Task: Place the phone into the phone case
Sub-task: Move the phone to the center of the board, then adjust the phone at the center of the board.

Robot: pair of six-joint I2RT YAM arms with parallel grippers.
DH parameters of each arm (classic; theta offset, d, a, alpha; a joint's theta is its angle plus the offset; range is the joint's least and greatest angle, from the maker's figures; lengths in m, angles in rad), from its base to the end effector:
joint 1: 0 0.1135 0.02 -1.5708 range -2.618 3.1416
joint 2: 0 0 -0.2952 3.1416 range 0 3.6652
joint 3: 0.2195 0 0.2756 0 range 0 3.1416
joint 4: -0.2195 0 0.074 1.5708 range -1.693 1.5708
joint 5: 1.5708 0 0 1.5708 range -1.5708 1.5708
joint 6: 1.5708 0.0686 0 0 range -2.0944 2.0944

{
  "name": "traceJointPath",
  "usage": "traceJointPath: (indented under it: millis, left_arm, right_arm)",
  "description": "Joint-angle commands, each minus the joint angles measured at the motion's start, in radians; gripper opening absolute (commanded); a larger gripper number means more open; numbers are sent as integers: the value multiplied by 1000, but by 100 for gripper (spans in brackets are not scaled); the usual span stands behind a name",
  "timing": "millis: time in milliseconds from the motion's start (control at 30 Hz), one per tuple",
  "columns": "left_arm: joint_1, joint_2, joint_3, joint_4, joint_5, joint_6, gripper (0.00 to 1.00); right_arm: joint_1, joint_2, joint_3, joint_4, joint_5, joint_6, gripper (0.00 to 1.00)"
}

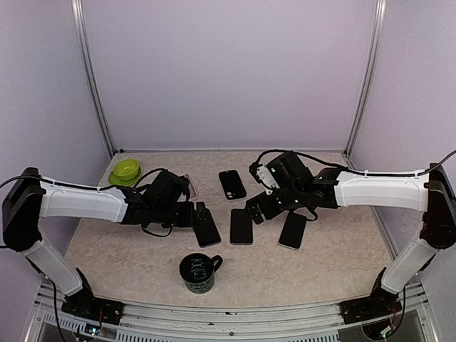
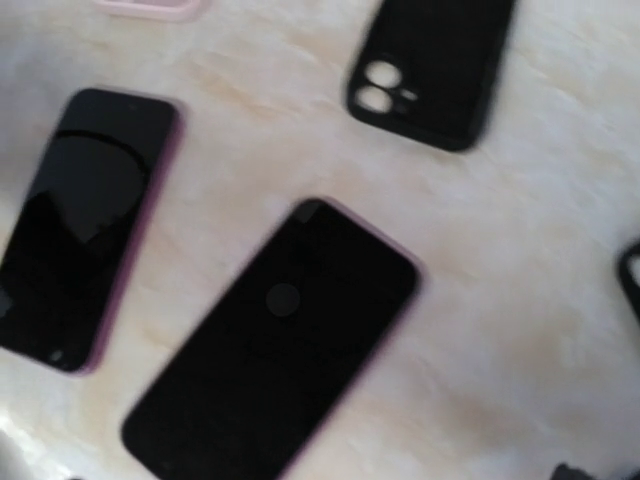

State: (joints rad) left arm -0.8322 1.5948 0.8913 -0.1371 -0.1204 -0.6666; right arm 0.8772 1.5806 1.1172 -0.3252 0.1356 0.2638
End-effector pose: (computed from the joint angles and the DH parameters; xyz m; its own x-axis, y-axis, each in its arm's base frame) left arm 0.2524 -0.2649 0.1745 -0.8148 -0.0169 -0.5796 0.2244 0.9125 -0.3421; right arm 0.2567 0.2943 0.2414 -0.6206 -0.3423 -0.7055 -0.5585 0.8245 0.0912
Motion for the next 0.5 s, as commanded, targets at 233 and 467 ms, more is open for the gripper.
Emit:
traceJointPath:
  millis: [233, 467]
  left_arm:
    - [152, -295, -99, -66, -140, -3, 99]
    - [153, -327, -120, -109, -181, -36, 99]
  right_arm:
    - [124, 263, 255, -1, 37, 31, 100]
    - [147, 450, 472, -53, 29, 74, 100]
